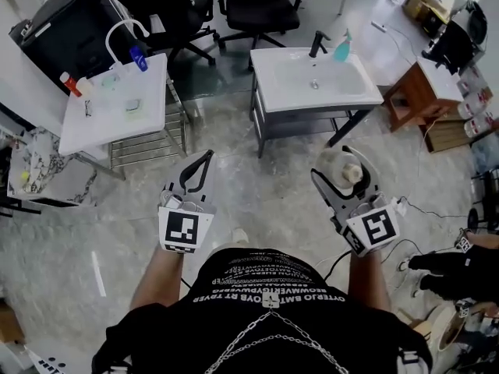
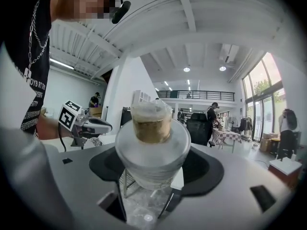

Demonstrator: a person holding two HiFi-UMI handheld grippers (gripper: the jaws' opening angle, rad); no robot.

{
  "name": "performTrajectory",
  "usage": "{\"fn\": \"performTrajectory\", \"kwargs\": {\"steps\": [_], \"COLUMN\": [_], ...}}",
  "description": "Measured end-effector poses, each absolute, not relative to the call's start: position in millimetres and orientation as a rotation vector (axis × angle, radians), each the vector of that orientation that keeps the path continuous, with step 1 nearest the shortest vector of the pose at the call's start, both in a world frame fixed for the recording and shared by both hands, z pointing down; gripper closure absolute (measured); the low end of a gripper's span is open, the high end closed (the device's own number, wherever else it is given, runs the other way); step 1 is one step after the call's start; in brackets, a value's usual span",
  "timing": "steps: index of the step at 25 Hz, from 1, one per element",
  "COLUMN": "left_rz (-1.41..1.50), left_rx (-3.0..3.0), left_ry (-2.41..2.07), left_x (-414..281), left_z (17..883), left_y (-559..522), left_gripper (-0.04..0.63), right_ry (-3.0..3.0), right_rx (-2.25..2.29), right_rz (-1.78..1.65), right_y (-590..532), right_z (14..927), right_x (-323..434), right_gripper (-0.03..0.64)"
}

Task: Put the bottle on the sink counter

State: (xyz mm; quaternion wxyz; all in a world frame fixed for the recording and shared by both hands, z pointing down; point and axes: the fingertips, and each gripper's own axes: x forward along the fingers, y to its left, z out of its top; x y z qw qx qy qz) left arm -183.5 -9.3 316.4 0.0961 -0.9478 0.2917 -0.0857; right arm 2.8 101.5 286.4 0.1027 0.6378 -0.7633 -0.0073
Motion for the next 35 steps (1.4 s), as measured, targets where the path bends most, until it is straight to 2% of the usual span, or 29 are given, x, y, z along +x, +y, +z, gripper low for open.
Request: {"fn": "performTrajectory", "kwargs": {"steps": [16, 35], "left_rz": [-0.176, -0.248], "left_rx": [-2.838, -2.822], "left_ry": [0.793, 0.799], "left_x": [-142.7, 21.2], "left_z": [320.6, 333.2], "left_y": [-70.0, -170.4], "left_gripper": [0.589, 0.589], "right_ry": [-2.196, -2.27], "right_rx": [1.876, 1.778], "right_rz": [0.099, 0.09], "right_y": [47.5, -75.0], "right_z": [320.4, 331.8], "right_x": [27.2, 163.8], "right_gripper": [0.286, 0.286]}}
